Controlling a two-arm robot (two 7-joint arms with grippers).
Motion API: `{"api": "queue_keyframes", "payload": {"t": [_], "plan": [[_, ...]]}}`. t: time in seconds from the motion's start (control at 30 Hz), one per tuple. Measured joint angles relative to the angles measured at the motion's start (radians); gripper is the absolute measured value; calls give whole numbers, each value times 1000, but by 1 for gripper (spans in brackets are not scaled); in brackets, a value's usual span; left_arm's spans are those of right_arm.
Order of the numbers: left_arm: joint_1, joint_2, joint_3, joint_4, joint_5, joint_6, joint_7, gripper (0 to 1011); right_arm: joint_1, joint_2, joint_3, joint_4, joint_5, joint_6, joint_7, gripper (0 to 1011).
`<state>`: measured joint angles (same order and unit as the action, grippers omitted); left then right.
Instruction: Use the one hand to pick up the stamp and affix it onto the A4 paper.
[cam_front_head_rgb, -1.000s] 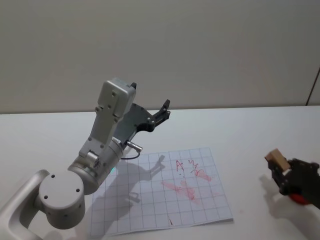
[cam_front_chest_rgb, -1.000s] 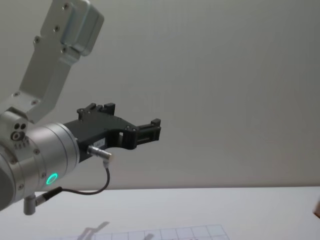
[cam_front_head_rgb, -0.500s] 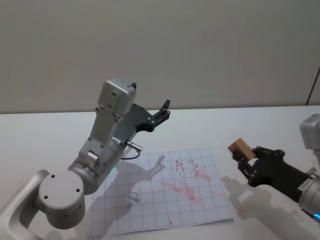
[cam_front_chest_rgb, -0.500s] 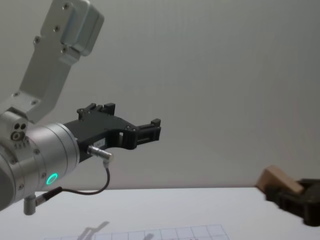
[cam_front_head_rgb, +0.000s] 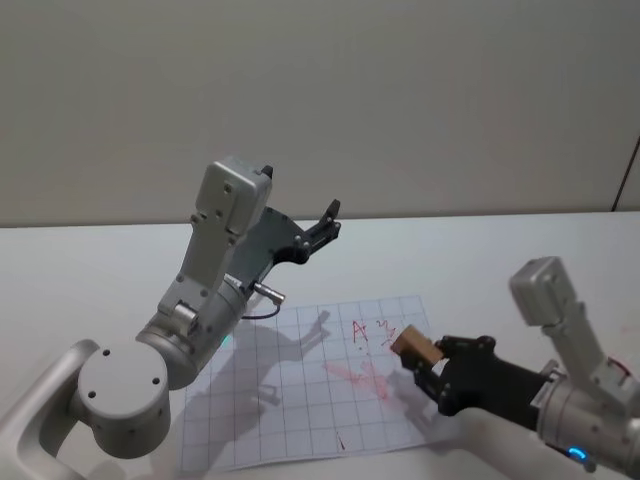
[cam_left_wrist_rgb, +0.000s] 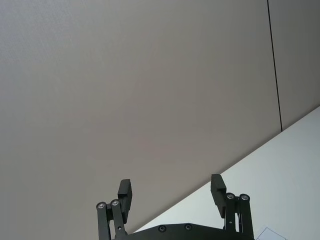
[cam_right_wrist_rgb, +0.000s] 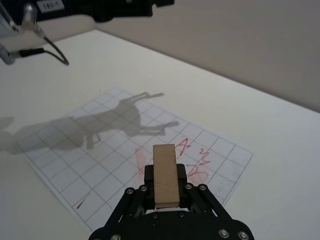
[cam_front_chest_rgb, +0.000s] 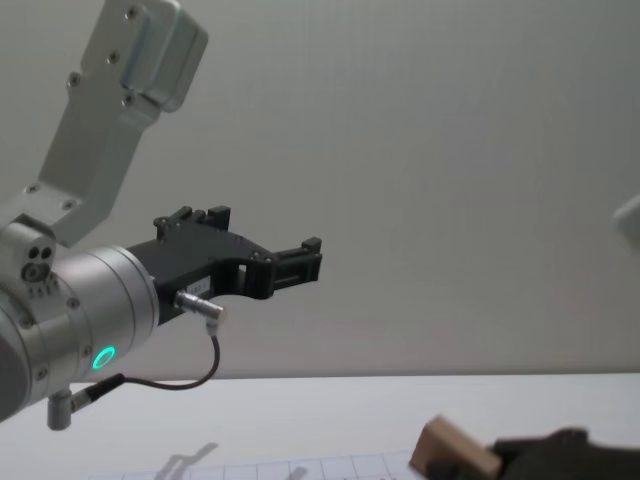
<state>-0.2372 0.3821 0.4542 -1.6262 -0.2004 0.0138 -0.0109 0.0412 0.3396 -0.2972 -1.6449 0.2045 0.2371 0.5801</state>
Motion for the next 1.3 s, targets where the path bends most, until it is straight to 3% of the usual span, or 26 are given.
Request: {"api": "queue_keyframes", "payload": {"t": [0.37,0.73,1.1,1.3], "plan": [[0,0,0,0,0,0,0,1001,22,-18,-41,69,-105,51,43,221],[0,0,0,0,0,0,0,1001,28,-18,-55,88,-145,61,42,221],[0,0,0,0,0,0,0,1001,32,-25,-59,97,-129,39,13,221],[0,0,0,0,0,0,0,1001,44,-34,-50,78,-78,7,-18,221]]}}
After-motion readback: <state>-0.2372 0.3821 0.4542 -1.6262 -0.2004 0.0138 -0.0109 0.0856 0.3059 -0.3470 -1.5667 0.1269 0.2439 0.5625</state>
